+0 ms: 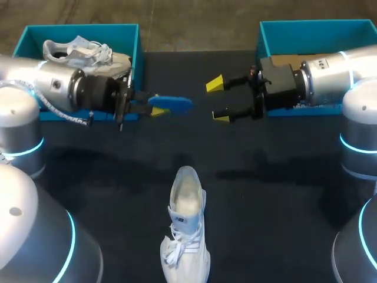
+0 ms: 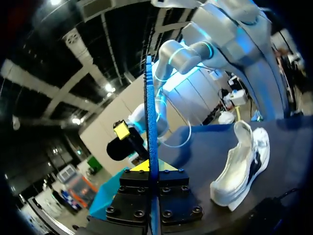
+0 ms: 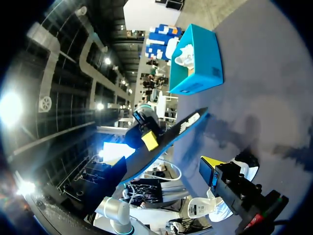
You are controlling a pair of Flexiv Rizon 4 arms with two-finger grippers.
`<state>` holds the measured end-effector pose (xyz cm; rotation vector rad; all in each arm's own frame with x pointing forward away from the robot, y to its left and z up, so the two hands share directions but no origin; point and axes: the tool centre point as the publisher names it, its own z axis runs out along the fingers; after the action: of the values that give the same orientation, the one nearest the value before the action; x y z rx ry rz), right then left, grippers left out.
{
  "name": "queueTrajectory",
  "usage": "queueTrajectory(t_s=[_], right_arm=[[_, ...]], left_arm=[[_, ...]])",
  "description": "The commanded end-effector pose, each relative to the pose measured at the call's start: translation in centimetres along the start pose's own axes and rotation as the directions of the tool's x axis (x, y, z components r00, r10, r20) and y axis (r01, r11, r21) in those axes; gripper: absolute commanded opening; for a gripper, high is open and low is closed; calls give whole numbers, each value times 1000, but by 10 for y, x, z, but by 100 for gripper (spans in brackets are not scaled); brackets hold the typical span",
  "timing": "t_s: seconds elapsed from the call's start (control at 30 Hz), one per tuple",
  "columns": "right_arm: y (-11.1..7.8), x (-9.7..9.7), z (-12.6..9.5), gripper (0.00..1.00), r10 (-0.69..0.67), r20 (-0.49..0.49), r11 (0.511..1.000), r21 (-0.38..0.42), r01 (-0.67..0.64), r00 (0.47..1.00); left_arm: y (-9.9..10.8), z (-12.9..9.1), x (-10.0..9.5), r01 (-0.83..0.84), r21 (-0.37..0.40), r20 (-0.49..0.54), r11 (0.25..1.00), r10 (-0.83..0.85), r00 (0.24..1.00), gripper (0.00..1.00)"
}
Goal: Take the shoe out of the shoebox, open the shoe tongue, remove and reinsert the insole, then place the shoe into the shoebox
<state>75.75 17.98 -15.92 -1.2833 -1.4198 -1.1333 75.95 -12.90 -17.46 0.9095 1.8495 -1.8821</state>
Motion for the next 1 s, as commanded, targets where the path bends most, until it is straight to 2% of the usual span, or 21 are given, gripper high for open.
queueTrajectory(t_s=[0.03,0.2,0.23,0.37,0.47,1.0], right_arm=[[0,0,1,100,0,1,1000,-2,0,1000],[0,0,1,100,0,1,1000,-2,0,1000],[0,0,1,100,0,1,1000,-2,0,1000],[0,0,1,100,0,1,1000,-2,0,1000],[0,0,1,100,0,1,1000,-2,0,1000],[0,0,1,100,0,1,1000,-2,0,1000]], left_arm=[[-4,-6,13,-267,-48,24,963,268,963,0],[-6,-8,15,-420,-79,7,904,422,907,0],[-7,-8,16,-463,-70,16,884,465,885,0],[-11,-17,17,-539,47,83,841,534,841,0],[-11,-22,18,-604,45,79,796,600,796,0],[-11,-22,18,-604,45,79,796,600,796,0]])
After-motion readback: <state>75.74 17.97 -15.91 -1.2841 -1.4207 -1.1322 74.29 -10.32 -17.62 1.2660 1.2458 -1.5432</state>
